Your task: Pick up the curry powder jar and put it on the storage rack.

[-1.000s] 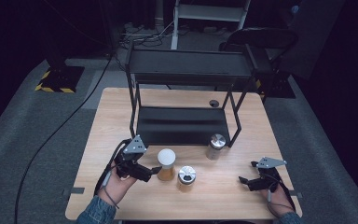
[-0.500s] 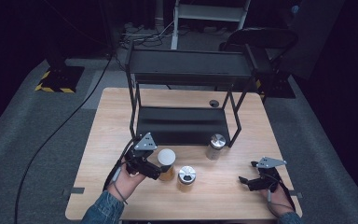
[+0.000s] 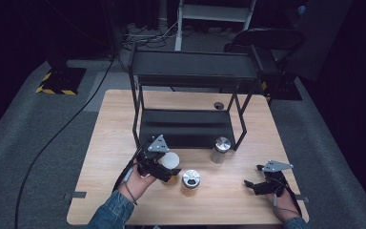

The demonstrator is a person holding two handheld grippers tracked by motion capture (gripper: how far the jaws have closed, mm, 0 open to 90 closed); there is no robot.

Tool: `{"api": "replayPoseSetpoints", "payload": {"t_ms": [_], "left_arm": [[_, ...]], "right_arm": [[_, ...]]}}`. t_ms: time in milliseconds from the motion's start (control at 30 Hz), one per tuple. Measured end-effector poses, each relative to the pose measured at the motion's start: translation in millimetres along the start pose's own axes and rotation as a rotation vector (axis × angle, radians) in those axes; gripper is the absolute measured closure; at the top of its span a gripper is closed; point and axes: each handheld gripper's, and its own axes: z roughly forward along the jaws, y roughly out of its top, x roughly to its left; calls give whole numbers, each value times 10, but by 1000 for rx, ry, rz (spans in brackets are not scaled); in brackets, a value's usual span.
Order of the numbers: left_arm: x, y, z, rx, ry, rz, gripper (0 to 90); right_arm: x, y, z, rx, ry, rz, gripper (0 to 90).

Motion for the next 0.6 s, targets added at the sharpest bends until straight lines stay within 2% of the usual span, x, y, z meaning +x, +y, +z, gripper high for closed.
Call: {"api": "replayPoseSetpoints", "payload": {"t_ms": [433, 600], "left_arm": [[84, -41, 163, 37, -3, -28, 113], [71, -29, 197, 48, 9, -24, 123]], "right_arm": [[12, -4, -4, 0, -5, 6, 75], [16, -5, -6, -1, -7, 8, 77]]}}
